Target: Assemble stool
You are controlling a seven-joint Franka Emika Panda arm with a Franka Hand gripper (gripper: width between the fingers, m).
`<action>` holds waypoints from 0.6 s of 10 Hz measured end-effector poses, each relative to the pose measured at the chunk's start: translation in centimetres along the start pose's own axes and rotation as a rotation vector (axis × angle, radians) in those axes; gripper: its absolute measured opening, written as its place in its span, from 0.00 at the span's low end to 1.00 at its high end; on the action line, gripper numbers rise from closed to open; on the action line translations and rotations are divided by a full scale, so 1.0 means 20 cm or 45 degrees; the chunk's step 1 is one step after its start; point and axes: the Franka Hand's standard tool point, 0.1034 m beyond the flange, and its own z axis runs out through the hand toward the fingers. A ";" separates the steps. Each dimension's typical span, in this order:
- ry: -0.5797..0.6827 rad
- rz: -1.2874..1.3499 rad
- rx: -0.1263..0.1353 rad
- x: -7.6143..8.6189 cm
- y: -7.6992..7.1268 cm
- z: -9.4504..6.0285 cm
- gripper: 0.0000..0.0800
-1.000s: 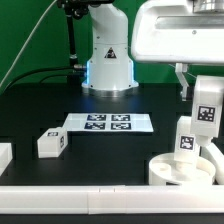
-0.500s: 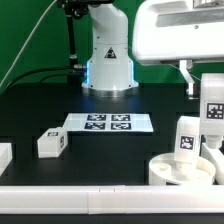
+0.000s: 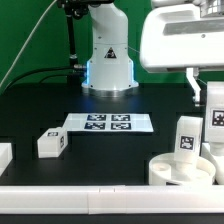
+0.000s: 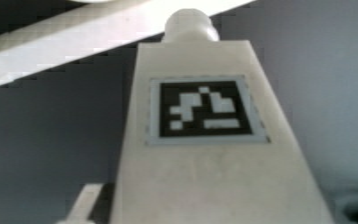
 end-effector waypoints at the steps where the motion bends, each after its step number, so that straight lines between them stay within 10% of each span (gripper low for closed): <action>1: -0.007 0.007 -0.005 -0.03 0.01 0.01 0.43; 6: -0.004 0.041 0.029 -0.09 -0.01 0.02 0.43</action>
Offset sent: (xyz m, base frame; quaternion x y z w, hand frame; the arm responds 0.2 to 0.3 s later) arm 0.0000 0.0000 0.0000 0.0000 0.0000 0.0000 1.0000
